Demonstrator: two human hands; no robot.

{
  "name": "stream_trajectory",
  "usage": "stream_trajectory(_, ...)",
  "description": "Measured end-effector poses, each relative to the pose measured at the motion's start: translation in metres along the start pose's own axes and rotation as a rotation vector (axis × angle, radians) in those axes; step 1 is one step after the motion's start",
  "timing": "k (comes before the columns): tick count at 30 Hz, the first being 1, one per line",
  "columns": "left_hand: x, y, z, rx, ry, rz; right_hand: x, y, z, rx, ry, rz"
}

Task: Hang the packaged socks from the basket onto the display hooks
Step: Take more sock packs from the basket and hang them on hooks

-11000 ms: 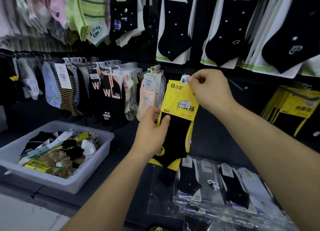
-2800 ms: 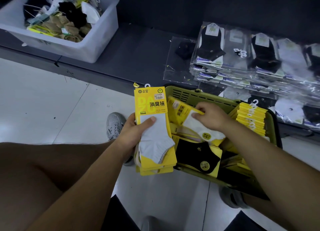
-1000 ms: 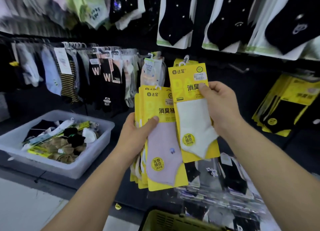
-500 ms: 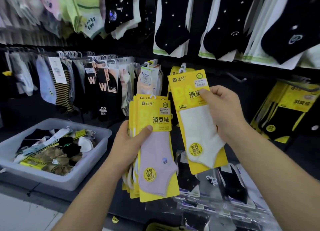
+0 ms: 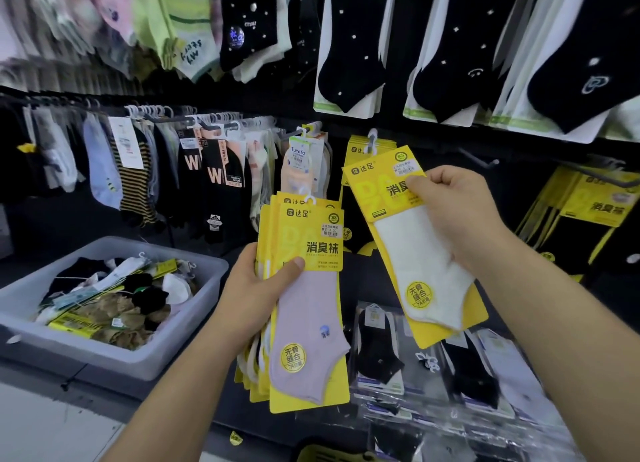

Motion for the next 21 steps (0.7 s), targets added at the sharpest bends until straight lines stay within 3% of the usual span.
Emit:
stream_trajectory(4,0.001,0.000,0.002,0.004,-0.004,-0.002,-0.008,0.007,-0.007,0.077,-0.002,-0.003)
stream_trajectory(16,0.003,0.000,-0.003,0.111,-0.037,0.030,-0.034,0.052,-0.050,-0.066,0.035,-0.167)
stream_trajectory(21,0.001,0.002,-0.007,0.138,-0.053,0.037,-0.037,0.058,-0.053,0.051,0.115,-0.188)
Point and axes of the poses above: each hand's wrist, its own x-axis away from the middle knuckle, its own z-axis out of the back of the hand, y = z × x, the point moved 1 cm from there along -x, towards the middle knuckle, and after that the axes turned 9 degrees about -x, right-handed, at the moved point
